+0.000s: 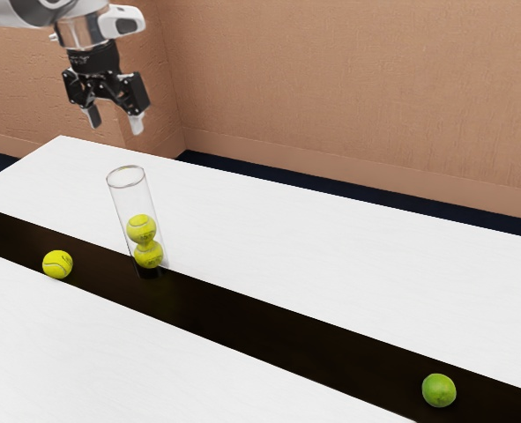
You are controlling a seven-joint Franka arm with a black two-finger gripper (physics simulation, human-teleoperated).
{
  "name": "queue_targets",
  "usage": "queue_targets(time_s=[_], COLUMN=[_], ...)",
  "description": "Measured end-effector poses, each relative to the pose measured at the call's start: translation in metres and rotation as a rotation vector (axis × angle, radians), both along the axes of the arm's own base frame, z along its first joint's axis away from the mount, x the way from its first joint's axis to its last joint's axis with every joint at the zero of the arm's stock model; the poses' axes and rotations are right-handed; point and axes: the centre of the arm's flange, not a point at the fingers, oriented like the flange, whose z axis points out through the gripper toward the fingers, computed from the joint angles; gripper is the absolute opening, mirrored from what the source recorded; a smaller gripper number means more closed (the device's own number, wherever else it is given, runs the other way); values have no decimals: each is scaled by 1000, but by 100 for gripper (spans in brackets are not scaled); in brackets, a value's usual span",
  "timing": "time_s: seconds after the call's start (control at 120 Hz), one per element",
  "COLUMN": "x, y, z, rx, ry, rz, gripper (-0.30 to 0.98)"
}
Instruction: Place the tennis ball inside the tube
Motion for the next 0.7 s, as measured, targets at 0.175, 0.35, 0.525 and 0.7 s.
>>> queue_targets(time_s=[0.175, 0.35, 0.525, 0.7], x=[-10, -72, -88, -78], y=[7, 12, 45, 91], z=[7, -21, -72, -107], rx=[-9, -15, -8, -7], ry=[-12, 25, 71, 68], rz=[11, 19, 86, 173], gripper=[69, 69, 69, 69])
